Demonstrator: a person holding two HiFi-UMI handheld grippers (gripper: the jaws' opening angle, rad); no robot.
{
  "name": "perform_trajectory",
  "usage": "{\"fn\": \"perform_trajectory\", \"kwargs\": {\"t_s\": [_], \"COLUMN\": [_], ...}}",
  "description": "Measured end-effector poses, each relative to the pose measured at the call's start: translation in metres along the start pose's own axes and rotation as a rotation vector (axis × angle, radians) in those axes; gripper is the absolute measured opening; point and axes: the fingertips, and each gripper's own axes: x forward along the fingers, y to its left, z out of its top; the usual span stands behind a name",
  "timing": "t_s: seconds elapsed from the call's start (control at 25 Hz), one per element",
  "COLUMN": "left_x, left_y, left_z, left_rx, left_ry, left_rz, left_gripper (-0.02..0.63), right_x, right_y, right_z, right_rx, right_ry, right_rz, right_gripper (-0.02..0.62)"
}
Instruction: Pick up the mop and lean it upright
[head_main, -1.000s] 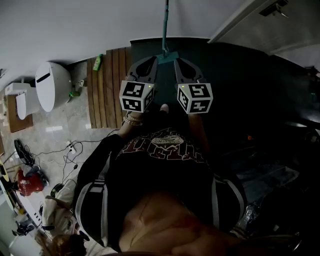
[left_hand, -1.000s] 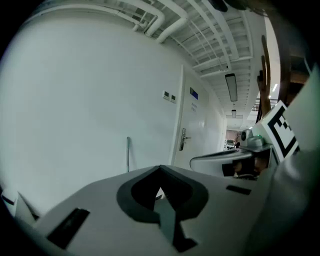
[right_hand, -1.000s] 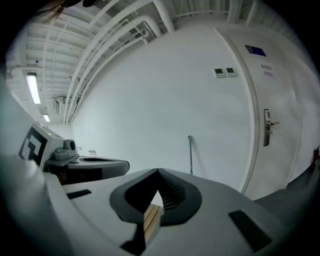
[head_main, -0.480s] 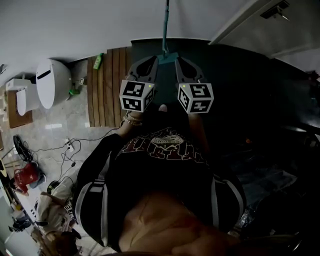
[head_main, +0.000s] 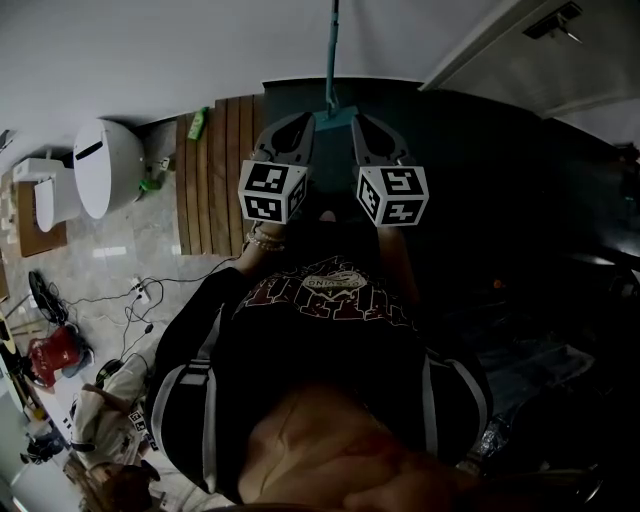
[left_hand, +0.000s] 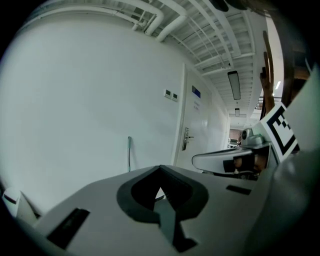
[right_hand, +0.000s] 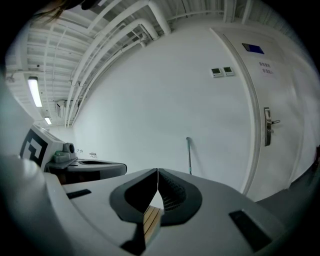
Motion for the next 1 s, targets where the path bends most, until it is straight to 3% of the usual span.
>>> {"fn": "perform_trajectory", "kwargs": {"t_s": [1.0], "left_x": [0.097], "left_y": [0.108], "left_z": [0.04], "left_rx": [0.034], "left_ry": [0.02], "left_rz": [-0.149], "left_gripper": [0.04], "right_x": [0.139], "right_y": [-0.021], "right_z": [0.045], "right_rx": [0.003], "right_ry": [0.006], "right_rz": [-0.115], "right_gripper": [0.019]}}
